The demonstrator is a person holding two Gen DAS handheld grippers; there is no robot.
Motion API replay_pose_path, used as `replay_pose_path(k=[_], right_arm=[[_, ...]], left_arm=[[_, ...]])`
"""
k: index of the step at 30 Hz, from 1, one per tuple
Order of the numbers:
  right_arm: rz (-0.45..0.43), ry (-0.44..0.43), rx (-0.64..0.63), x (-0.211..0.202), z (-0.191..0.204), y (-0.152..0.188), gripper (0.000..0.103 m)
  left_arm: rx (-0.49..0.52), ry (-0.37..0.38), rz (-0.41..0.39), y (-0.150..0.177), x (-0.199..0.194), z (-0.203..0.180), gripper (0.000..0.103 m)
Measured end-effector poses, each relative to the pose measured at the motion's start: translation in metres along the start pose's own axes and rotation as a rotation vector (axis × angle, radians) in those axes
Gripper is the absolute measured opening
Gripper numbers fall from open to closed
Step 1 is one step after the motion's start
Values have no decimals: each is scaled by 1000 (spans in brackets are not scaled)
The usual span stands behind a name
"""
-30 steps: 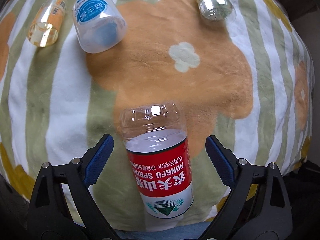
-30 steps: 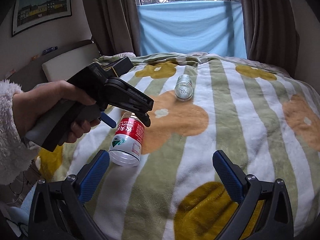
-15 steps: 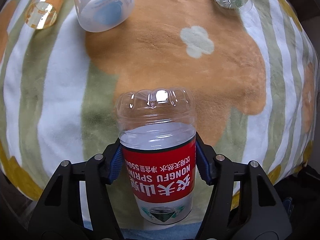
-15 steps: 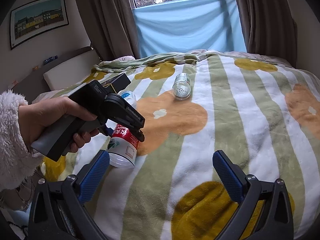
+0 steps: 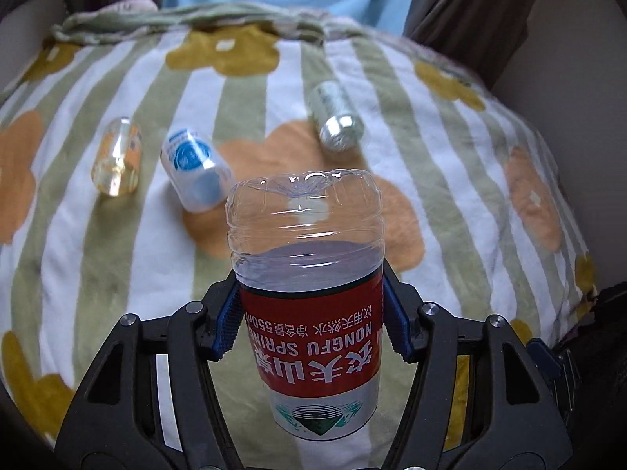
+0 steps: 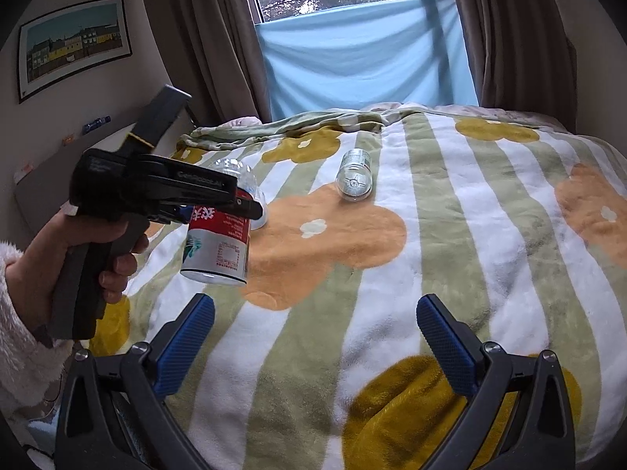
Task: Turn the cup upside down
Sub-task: 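Close the left tool around the red-labelled bottle's body, then rotate the bottle with the left tool, turning its base upward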
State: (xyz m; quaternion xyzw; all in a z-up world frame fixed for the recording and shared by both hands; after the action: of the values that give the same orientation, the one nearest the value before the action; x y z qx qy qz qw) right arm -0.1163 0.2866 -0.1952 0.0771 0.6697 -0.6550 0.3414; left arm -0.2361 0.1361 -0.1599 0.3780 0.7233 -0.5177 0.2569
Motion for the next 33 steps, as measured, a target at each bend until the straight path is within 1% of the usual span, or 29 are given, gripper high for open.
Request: replay_pose_path(k=[2,3,4,5,7,8,10,14,17,18,23,29,33], right_arm=[[7,-5,1,4,2,1,103],[11,-9,4,6,2,2,103],[18,-13,6,8,3,4,103],[24,-14,5,9,4,5,103],[39,-10,1,10,5,10,103],[43,-11,3,11,5,13,103],[53,-18,14,12,4,18,103],[68,-23,38,18,-1,25,103],[68,-27,63,22,-5,28,103],[69,-33,72,23,-6,28,103],[71,-42,87,26,-8,29,103],[73,-48,97,27,-8,30,103],[72,-50,97,27,-5,31,103]], left_arm=[[-3,47,-135,-3,-14,0,58],[-7,56,-187,-6,-15,0,58],[-13,55,-230,-2,-18,4,58],[-7,49,-257,-4,-20,4,58],[42,13,-284,-2,-11,3,58],[74,-11,-280,-1,-4,2,58],[113,-54,-242,6,13,-1,58],[118,-65,-210,16,34,-4,58],[160,-123,-202,19,51,-5,58],[164,-133,-198,19,56,-4,58],[135,-117,-170,25,63,3,58],[188,-125,-112,35,55,-2,58],[205,-129,-63,42,50,-2,58]])
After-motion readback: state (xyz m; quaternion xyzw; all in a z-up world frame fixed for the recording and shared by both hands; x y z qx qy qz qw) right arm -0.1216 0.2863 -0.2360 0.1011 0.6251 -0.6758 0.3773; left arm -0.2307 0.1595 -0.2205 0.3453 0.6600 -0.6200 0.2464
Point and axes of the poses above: each gripper's, at about its wrist camera, not at the fingertips, and x roughly the way its jaws point, z to its left, y to its underside, the point moved 7 cm from there along x, roughly the way its jaws point, and after that the axes turned 9 degrees about -x, right-handed, at the moved point
